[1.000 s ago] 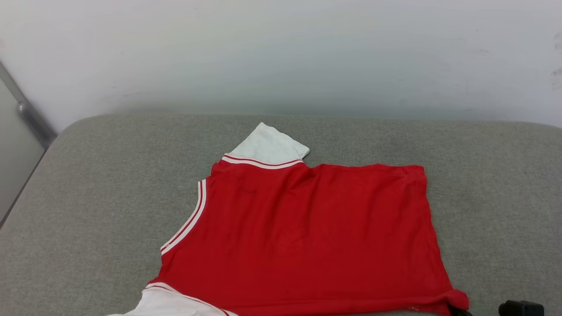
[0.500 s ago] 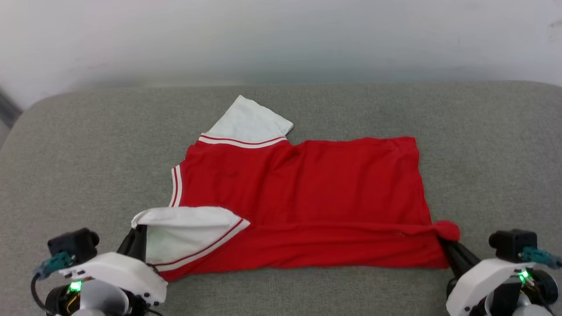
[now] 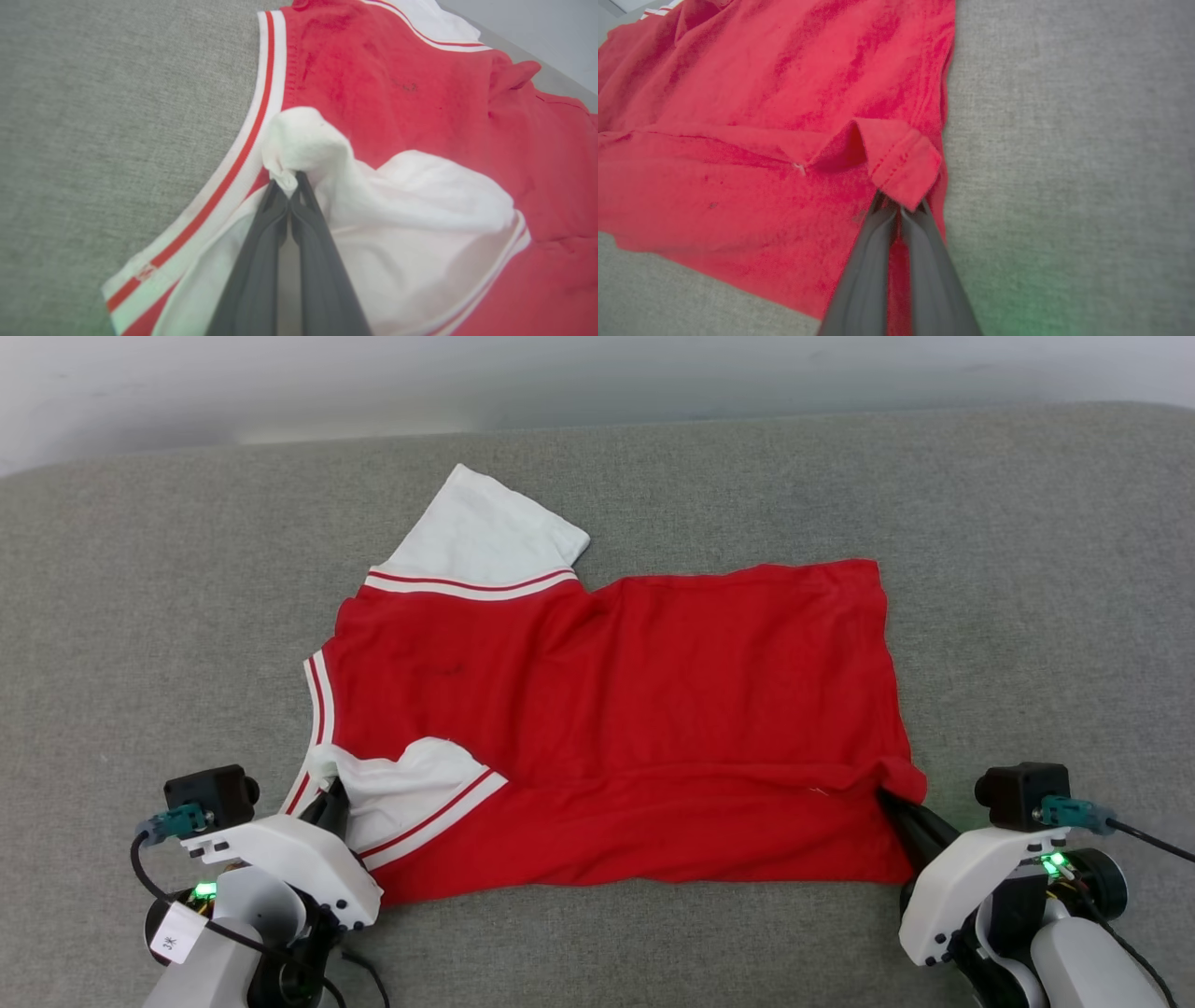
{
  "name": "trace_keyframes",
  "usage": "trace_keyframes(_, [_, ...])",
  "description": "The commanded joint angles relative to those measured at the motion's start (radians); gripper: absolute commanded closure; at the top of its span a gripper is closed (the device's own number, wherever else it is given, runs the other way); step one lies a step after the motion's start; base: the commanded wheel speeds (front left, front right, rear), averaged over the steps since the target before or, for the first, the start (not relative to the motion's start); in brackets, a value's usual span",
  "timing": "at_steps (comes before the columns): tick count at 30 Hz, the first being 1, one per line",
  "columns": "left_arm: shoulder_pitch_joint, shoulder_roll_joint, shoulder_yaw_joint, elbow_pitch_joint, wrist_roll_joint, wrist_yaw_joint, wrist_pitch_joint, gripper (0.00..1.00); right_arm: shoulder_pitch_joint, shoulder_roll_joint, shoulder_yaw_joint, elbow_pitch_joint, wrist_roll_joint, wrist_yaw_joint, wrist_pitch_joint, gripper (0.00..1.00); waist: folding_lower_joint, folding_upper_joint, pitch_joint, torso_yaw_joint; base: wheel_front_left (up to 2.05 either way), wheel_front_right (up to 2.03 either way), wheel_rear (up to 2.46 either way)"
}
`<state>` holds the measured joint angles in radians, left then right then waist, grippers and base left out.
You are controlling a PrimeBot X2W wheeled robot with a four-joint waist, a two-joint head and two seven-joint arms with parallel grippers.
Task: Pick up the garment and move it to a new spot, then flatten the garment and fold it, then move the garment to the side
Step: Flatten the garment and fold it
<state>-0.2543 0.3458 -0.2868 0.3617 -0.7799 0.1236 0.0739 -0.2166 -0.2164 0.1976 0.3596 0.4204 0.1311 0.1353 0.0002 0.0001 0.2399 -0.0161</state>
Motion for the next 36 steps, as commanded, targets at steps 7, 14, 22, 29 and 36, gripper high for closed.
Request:
trace_keyframes(7, [-0.029, 0.017, 0.005, 0.054, -0.009, -0.03, -0.009, 0.0, 0.004, -0.002, -0.004, -0.03, -0.008, -0.001, -0.153, 0.0, -0.0002, -0.0001, -0.043, -0.001, 0.0, 0.0, 0.0])
trace_keyframes(14, [0.005, 0.098, 0.0, -0.024, 0.011, -0.017, 0.056, 0.0, 0.096, 0.032, -0.068, -0.133, -0.063, -0.001, -0.186, 0.0, -0.0002, -0.0001, -0.128, -0.004, 0.0, 0.0, 0.0])
trace_keyframes(22, [0.108, 0.274, 0.002, -0.232, -0.093, 0.022, 0.418, 0.0, 0.205, 0.094, -0.115, -0.279, -0.11, -0.001, -0.114, 0.0, -0.0002, -0.0001, -0.178, -0.038, 0.0, 0.0, 0.0])
trace_keyframes(29, [0.175, 0.289, 0.027, -0.263, -0.177, 0.077, 0.535, 0.0, 0.208, 0.114, -0.119, -0.335, -0.11, -0.001, -0.093, 0.0, -0.0002, -0.0001, -0.13, -0.07, 0.0, 0.0, 0.0])
trace_keyframes(36, [0.165, 0.236, 0.017, -0.163, -0.235, 0.093, 0.587, 0.0, 0.179, 0.106, -0.123, -0.333, -0.079, -0.001, -0.092, 0.0, -0.0002, -0.0001, -0.066, -0.097, 0.0, 0.0, 0.0])
